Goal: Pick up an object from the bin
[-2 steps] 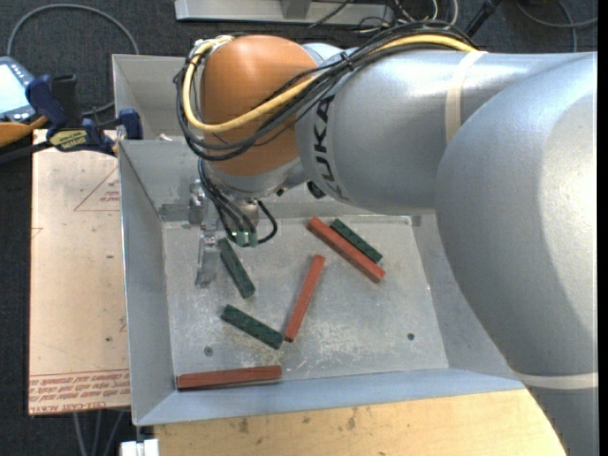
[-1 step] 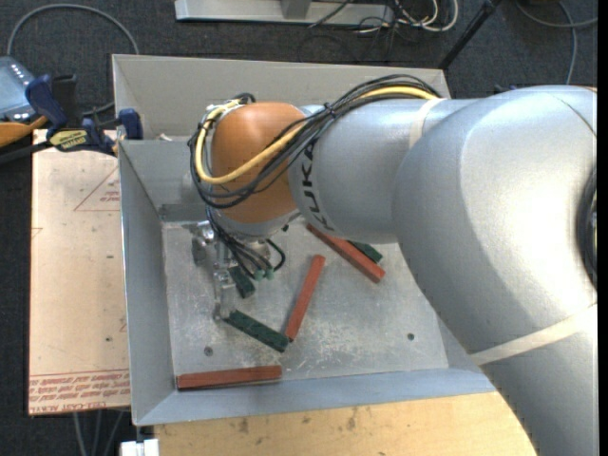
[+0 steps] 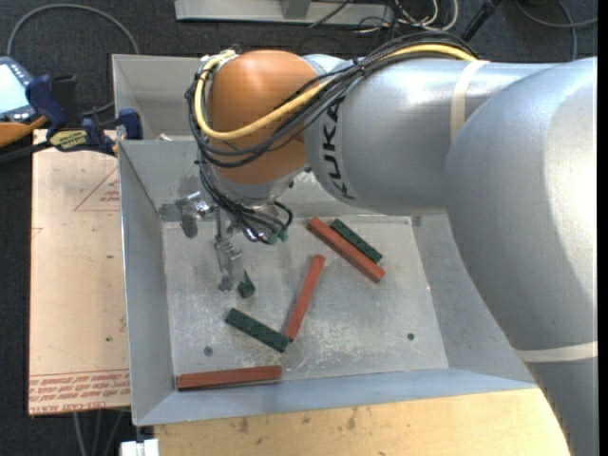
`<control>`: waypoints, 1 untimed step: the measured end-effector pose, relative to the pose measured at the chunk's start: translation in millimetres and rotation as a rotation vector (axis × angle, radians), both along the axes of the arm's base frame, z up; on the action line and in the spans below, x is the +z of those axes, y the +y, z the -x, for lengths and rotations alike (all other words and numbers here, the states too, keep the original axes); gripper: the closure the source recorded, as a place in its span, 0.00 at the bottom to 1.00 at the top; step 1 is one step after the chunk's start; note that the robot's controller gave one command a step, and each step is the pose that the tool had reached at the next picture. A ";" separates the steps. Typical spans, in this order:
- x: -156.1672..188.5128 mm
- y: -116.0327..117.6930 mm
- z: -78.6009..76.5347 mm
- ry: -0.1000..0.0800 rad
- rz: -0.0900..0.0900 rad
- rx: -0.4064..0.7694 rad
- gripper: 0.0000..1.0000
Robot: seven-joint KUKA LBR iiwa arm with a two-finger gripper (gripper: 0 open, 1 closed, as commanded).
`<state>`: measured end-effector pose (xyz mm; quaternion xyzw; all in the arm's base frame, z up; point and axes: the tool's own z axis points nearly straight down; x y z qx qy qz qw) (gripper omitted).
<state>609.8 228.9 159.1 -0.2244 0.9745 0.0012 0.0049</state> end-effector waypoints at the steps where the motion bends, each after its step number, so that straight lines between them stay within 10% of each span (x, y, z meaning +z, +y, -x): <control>1: -94.2 -33.9 82.1 0.020 0.007 -0.083 0.00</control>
Offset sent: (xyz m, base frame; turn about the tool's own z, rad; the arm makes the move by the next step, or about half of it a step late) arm -0.0777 -0.0327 -0.0891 0.0823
